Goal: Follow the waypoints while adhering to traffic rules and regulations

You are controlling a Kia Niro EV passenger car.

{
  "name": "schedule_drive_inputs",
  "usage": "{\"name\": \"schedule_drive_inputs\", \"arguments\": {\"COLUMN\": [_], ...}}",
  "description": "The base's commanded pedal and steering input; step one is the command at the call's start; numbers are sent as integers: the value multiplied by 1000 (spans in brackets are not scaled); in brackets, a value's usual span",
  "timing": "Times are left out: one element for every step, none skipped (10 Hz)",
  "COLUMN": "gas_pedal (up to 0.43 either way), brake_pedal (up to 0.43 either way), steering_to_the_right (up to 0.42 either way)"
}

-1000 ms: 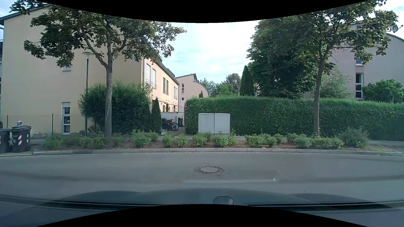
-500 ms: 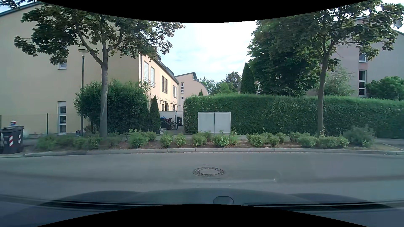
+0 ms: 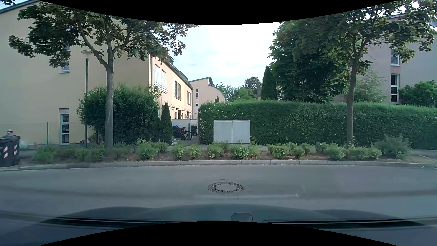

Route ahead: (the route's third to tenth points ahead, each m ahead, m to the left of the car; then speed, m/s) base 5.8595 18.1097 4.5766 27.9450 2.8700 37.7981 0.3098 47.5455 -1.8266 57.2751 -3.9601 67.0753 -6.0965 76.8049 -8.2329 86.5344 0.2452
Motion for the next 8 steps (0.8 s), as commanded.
{"name": "schedule_drive_inputs", "arguments": {"gas_pedal": [0,0,0,0,0,0,0,0], "brake_pedal": [220,220,226,220,220,213,213,213], "steering_to_the_right": [-8,-8,-8,-8,-8,-8,-8,-8]}}
